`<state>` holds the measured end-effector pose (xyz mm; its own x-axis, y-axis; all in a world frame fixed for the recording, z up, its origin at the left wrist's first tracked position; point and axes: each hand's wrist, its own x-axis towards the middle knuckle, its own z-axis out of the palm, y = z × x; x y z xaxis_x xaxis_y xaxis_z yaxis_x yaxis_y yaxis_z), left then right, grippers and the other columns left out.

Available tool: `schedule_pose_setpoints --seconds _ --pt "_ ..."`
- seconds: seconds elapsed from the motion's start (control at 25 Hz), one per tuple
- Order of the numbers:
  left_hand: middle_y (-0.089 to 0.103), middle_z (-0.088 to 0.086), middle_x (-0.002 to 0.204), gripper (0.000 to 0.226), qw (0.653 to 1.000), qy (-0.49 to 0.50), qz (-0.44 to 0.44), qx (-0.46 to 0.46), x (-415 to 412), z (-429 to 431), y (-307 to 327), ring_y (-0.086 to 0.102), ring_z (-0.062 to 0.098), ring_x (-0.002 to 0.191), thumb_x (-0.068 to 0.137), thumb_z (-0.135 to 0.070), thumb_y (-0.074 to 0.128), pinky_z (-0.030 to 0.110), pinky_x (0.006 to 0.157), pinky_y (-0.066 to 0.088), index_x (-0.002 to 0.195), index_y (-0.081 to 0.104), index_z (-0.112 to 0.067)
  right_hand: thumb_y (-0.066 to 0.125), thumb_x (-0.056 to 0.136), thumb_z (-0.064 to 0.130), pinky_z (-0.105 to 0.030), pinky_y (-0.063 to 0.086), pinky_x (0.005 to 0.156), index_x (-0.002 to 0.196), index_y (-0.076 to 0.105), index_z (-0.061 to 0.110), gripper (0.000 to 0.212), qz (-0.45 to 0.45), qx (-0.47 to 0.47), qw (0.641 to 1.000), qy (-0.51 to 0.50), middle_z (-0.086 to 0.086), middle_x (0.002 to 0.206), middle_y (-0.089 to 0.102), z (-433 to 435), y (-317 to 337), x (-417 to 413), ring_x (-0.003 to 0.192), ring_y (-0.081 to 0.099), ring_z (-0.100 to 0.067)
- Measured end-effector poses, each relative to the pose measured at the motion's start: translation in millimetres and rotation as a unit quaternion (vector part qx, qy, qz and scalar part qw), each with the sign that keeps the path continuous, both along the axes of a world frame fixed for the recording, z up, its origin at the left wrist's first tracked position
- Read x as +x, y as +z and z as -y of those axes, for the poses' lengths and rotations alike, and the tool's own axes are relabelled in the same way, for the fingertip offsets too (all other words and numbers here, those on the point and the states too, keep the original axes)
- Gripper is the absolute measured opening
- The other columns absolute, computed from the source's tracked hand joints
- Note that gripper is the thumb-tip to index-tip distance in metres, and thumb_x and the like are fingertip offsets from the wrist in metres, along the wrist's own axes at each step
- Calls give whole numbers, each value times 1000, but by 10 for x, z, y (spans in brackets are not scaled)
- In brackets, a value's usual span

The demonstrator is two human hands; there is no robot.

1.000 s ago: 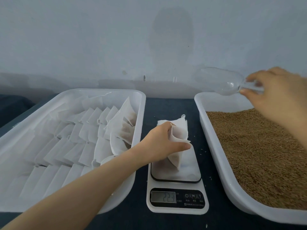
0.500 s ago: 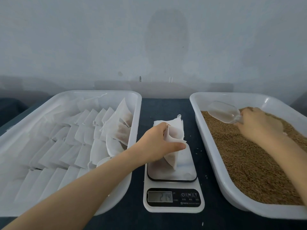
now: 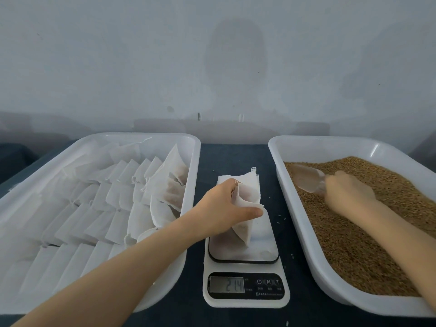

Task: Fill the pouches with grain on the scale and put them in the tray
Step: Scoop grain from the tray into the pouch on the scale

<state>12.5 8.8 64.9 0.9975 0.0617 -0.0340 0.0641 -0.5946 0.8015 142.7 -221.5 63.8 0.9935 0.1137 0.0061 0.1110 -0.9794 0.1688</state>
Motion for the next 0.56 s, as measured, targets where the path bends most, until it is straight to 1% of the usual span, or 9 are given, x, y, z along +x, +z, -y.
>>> schedule_pose_setpoints --seconds 0.08,0.16,0.24,0.28,0.32,0.44,0.48,0.52,0.56 --pt "61 -8 99 42 1000 3 1 3 1 1 -2 60 12 91 76 -49 73 27 77 52 104 55 -22 48 93 10 -32 48 65 123 57 13 32 -16 25 1000 8 -4 95 51 -21 -21 9 82 56 -21" --pt "62 -8 100 43 1000 5 0 0 5 1 -1 60 11 92 76 -48 73 29 81 52 106 55 -23 45 96 15 -31 53 62 111 62 8 24 -41 86 995 6 -5 84 58 -9 -34 19 71 61 -20" --pt "62 -10 100 42 1000 3 0 -5 7 -1 -4 60 10 92 76 -48 74 26 80 52 106 55 -24 45 98 25 -27 47 53 100 64 6 28 -65 148 987 0 -8 77 61 30 -4 30 63 60 -20" --pt "61 -10 100 42 1000 1 0 -7 7 -1 -7 60 10 92 76 -47 74 26 80 51 106 55 -24 46 98 31 -25 43 51 97 66 6 31 -78 180 981 -3 -9 79 64 53 18 31 62 60 -19" --pt "61 -10 100 42 1000 1 -1 -9 9 1 -9 60 10 92 76 -47 74 26 80 51 106 55 -24 48 96 35 -25 43 53 97 67 7 33 -88 212 973 -4 -11 84 67 81 34 31 66 62 -19" --pt "60 -11 98 42 1000 2 1 -6 8 2 -7 59 10 90 76 -48 73 24 76 50 106 55 -24 54 94 38 -33 50 77 99 69 8 34 -91 277 956 -3 -11 102 69 132 69 12 90 63 -23" --pt "61 -10 100 43 1000 2 -1 -6 10 2 -7 60 10 92 76 -47 73 26 78 51 106 55 -24 53 93 38 -34 50 79 99 69 9 34 -91 286 954 -4 -10 102 68 138 85 5 91 62 -24" --pt "62 -9 102 44 1000 3 -2 -7 12 1 -7 60 11 94 76 -47 74 29 82 53 107 55 -23 53 94 39 -34 51 77 99 68 11 32 -91 289 953 -5 -9 99 68 142 102 1 90 63 -24" --pt "62 -9 103 44 1000 3 -4 -8 15 0 -8 60 11 95 76 -47 74 30 84 53 107 55 -23 52 94 39 -33 52 70 98 67 13 30 -88 287 954 -5 -7 93 68 145 123 -6 84 64 -22"
